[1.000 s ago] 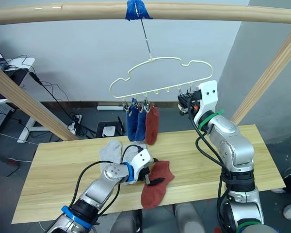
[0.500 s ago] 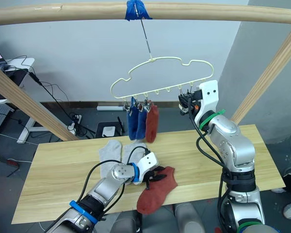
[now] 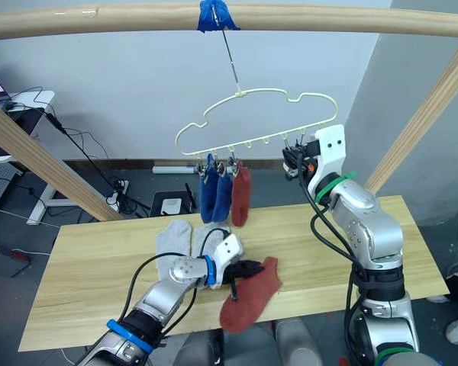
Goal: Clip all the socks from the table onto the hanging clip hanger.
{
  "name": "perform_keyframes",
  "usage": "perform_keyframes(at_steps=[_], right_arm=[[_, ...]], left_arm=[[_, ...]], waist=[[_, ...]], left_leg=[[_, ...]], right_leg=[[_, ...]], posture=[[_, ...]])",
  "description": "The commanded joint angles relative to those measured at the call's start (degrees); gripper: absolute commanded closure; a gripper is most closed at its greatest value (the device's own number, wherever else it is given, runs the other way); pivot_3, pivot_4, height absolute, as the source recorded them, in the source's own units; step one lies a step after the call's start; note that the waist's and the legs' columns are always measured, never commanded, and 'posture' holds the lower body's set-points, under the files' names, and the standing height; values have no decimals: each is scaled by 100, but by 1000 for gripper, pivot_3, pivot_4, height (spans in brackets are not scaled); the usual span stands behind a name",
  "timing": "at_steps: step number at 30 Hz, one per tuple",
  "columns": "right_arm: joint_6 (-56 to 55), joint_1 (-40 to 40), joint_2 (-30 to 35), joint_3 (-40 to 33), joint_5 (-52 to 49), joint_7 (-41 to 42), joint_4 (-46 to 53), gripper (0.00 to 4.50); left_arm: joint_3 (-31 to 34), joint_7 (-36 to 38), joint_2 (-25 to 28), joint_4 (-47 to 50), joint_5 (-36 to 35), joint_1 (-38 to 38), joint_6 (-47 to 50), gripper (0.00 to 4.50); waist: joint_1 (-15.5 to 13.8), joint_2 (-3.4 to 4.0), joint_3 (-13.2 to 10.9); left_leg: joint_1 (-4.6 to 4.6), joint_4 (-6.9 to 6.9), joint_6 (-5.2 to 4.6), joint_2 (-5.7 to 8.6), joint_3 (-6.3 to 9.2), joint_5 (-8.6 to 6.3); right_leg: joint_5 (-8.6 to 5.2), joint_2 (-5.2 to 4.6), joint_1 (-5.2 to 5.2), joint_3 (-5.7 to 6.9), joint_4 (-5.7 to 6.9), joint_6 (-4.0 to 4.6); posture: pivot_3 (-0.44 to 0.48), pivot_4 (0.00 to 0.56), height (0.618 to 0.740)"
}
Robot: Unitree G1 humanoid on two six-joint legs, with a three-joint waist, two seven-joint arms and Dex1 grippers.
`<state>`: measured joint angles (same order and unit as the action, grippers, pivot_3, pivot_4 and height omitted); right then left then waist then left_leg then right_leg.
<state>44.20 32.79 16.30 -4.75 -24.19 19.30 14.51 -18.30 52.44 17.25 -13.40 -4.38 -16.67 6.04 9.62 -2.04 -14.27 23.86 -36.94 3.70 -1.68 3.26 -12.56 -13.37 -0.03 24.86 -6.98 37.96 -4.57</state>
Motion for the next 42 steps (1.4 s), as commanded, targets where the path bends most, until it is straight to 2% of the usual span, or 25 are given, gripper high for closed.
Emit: perform_keyframes(at_steps=[1, 5, 9, 12, 16, 22, 42], right_arm=[[1003, 112, 354, -557, -866, 316, 236, 4383], [1691, 263, 534, -889, -1534, 363, 249, 4383], [3011, 585, 354, -1828, -3050, 147, -71, 4383], [3649, 762, 278, -2243, -3806, -90, -324, 4383], [3801, 899, 84, -2443, -4139, -719, -440, 4383], [3813, 878, 17, -2412, -4494, -1170, -426, 4383], [3376, 569, 277, -2064, -4913, -1694, -498, 4383]], left_arm=[[502, 245, -31, 876, -890, -19, 458, 4483], [648, 297, 18, 1314, -1210, -34, 728, 4483], [952, 142, -75, 1682, -1561, -290, 785, 4483], [982, 172, -55, 1766, -1602, -404, 746, 4483], [1073, 44, -162, 1778, -1687, -574, 796, 4483], [1077, -21, -237, 1723, -1709, -712, 756, 4483], [1168, -64, -300, 1649, -1832, -916, 736, 4483]], waist=[[-5, 0, 0], [-7, 0, 0], [-10, 0, -3], [-4, 0, -2], [12, 1, -3], [16, 3, -4], [7, 3, -4]], left_leg=[[0, 0, 0, 0, 0, 0], [1, 1, 0, 1, 0, 0], [3, 1, 0, 0, 0, 0], [3, -1, -1, 1, -1, 0], [2, 5, -1, 0, -2, -1], [4, 6, -1, 0, -4, -1], [8, 11, -1, 0, -4, -1]], right_leg=[[0, 0, -1, -1, -1, 0], [0, -1, -3, 0, -7, 0], [0, 0, -2, 0, -6, 0], [1, 0, -3, -2, -6, 0], [-1, 2, -1, -2, -9, 0], [-1, 4, 2, -4, -11, 0], [-1, 4, 2, -4, -23, -1]], posture=[[-216, 228, 740], [-216, 228, 740], [-208, 230, 740], [-201, 233, 740], [-199, 232, 740], [-195, 233, 740], [-190, 221, 740]])
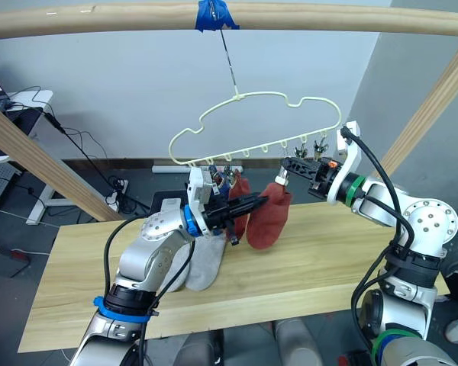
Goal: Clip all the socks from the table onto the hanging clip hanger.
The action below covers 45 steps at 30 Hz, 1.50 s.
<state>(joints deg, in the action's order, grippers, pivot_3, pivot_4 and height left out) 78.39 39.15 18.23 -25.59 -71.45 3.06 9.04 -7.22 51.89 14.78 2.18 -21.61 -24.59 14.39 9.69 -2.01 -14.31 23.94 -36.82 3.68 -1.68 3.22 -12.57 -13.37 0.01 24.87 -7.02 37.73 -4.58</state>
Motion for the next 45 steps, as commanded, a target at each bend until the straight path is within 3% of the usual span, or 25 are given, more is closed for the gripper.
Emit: perform_keyframes(at_steps=[1, 16, 30, 41, 45], right_arm=[[-49, -80, 90, 38, -220, -87, 51, 4383], [-512, -16, 248, 72, -605, -548, -490, 4383], [-689, -189, 384, 368, -1905, -1343, -609, 4383], [-978, -293, 702, 795, -2383, -1435, -582, 4383], [-1029, -319, 802, 919, -2525, -1389, -566, 3054]], left_arm=[[58, -12, -57, 93, -108, -126, -103, 4483], [34, 20, -47, 280, -143, -17, -42, 4483], [78, -41, -96, 129, -126, -165, -130, 4483], [70, -52, -101, 112, -111, -178, -157, 4483], [78, -52, -102, 96, -116, -211, -158, 4500]], waist=[[-1, 0, 0], [-15, 0, 0], [-25, 0, 0], [-31, 0, 0], [-32, 0, 0]], left_leg=[[0, 0, 0, 0, 0, 0], [0, 0, 0, 0, -1, 0], [4, 2, -1, 0, 0, -1], [4, 4, -1, 0, 0, -1], [5, 4, -1, 0, 0, -1]], right_leg=[[0, 0, 0, 0, -1, 0], [0, 0, -1, -1, -3, 0], [0, 0, 0, 0, -8, 0], [0, 0, 0, 0, -10, 0], [0, 0, 0, -1, -12, 0]], posture=[[-189, 220, 740], [-172, 223, 740], [-168, 225, 740], [-165, 224, 740], [-165, 225, 740]])
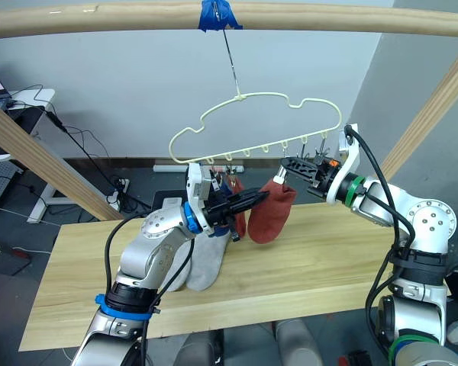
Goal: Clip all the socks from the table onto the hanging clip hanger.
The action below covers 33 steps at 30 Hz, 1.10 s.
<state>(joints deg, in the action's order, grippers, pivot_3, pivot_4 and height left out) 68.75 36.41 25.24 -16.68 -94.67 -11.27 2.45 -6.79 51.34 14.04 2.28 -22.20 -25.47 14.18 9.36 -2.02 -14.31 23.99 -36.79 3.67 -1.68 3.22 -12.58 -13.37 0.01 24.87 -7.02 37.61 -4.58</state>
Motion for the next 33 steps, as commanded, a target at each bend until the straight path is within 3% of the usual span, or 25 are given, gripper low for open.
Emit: perform_keyframes(at_steps=[1, 8, 10, 12, 13, 19, 28, 33], right_arm=[[-89, -54, 122, 56, -207, 58, 105, 2737], [-229, -218, 367, 81, -301, 93, 272, 501], [-249, -383, 728, 82, 237, 414, 710, 15], [-341, -510, 977, 133, 664, 677, 1032, 15], [-385, -599, 1112, 162, 854, 852, 1244, 1], [-981, -1357, 1400, 222, 1921, 896, 2791, 0], [-2373, -1867, 731, 1176, 4346, 1026, 3452, 0], [-3043, -1986, 339, 1651, 5432, 1151, 3476, 0]], left_arm=[[34, -1, -34, 84, -58, -136, -138, 4500], [15, -30, -43, 39, 13, -203, -232, 4500], [45, -82, -18, 23, 13, -210, -201, 4500], [65, -125, 2, 11, -1, -214, -151, 4500], [64, -129, 25, -5, 6, -215, -128, 4262], [275, -30, 485, 44, -96, 62, 228, 2600], [953, 38, 1375, 982, -850, 545, 1166, 30], [1509, -474, 1717, 1670, -1542, 848, 2180, 30]], waist=[[2, 0, 0], [1, 0, 0], [-10, 4, -3], [-18, 6, -4], [-20, 5, -3], [14, 7, -4], [25, 6, -5], [8, 7, -6]], left_leg=[[0, 0, 0, 0, 0, 0], [0, 2, 0, 0, -2, 0], [2, 4, 0, 0, -2, 0], [8, 6, 0, 0, -2, 0], [13, 6, 0, 0, -4, 0], [12, 17, 0, -6, -5, 0], [10, 15, 1, -6, -13, 0], [11, 29, 1, -10, -12, 0]], right_leg=[[0, 0, 0, 0, 0, 0], [0, 0, 3, -2, 0, 0], [0, 0, 4, -2, -1, 0], [0, 0, 9, -1, -8, -1], [0, 0, 14, -3, -10, -1], [-1, 5, 20, -3, -15, 0], [0, 2, 23, -8, -15, -2], [0, 2, 28, -5, -22, -1]], posture=[[-165, 225, 740], [-166, 222, 740], [-170, 223, 740], [-171, 225, 740], [-171, 225, 740], [-199, 232, 740], [-192, 230, 740], [-162, 227, 740]])
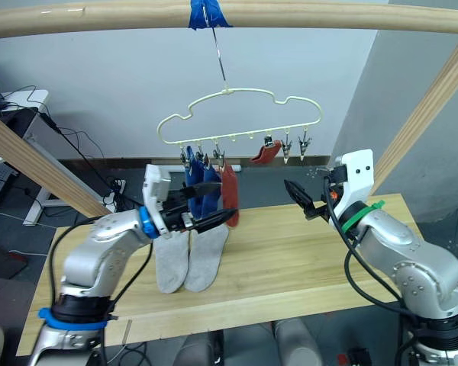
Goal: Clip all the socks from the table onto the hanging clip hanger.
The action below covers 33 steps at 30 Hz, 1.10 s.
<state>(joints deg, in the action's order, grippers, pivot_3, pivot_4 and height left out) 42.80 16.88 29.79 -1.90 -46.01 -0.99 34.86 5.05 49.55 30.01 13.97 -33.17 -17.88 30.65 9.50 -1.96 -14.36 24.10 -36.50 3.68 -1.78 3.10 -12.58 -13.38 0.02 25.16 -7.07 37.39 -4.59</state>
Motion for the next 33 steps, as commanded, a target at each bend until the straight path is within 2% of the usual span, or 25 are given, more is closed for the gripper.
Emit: perform_keyframes(at_steps=[1, 3, 7, 9, 11, 13, 16, 23, 33], right_arm=[[-549, -41, -238, 220, 686, 119, 214, 169], [-680, -20, -395, 359, 1023, 91, 153, 585], [-843, 40, -582, 570, 1662, 92, 39, 1924], [-915, 50, -669, 608, 1896, 121, -5, 1924], [-1007, 136, -834, 705, 2113, 146, -173, 1924], [-1193, 281, -996, 865, 2444, 151, -456, 1924], [-1423, 408, -1190, 979, 2763, 261, -815, 1924], [-1739, 633, -1598, 906, 3206, 348, -1385, 1924], [-2053, 895, -1877, 786, 3620, 449, -1893, 1924]], left_arm=[[343, -449, 203, 647, -322, 158, 574, 10], [424, -972, 230, 882, -133, 248, 766, 0], [402, -1596, 218, 1163, 246, 409, 674, 0], [381, -1678, 189, 1239, 326, 477, 550, 0], [365, -982, 228, 1427, -7, 652, 172, 0], [527, -633, 52, 1523, -482, 712, -36, 0], [521, -610, 7, 1625, -516, 743, -223, 0], [599, -565, 115, 1962, -1092, 824, -84, 0], [494, -472, 275, 2110, -1070, 1010, -227, 0]], waist=[[-11, 0, 0], [-17, 0, 0], [-30, 0, 0], [-46, 0, 0], [-62, 0, 0], [-72, 0, 0], [-129, 0, 0], [-163, 0, 0], [-168, 0, 0]], left_leg=[[0, 1, 0, 0, -1, 0], [0, 1, 0, 0, 1, 0], [0, 3, 1, 1, 1, 0], [0, 3, 1, 1, 0, 0], [0, 3, 1, 1, 1, 0], [-2, 7, 1, 1, -2, 0], [-4, 8, 1, 1, -4, 1], [-3, 8, 1, 3, -3, 1], [-5, 7, 1, 2, -1, 1]], right_leg=[[0, 0, 0, -1, 0, 0], [0, 0, 0, 1, -4, 0], [1, -2, -2, 0, -5, -1], [1, -2, -1, 0, -6, 0], [1, -2, -1, 1, -5, 0], [2, -2, 0, -1, -6, 2], [4, -3, -1, 0, -5, 5], [4, -5, -4, 0, -8, 4], [9, -4, -5, 2, -3, 12]], posture=[[-156, 227, 740], [-156, 227, 740], [-139, 222, 740], [-131, 222, 740], [-125, 220, 740], [-125, 220, 740], [-115, 218, 740], [-92, 215, 740], [-82, 220, 740]])
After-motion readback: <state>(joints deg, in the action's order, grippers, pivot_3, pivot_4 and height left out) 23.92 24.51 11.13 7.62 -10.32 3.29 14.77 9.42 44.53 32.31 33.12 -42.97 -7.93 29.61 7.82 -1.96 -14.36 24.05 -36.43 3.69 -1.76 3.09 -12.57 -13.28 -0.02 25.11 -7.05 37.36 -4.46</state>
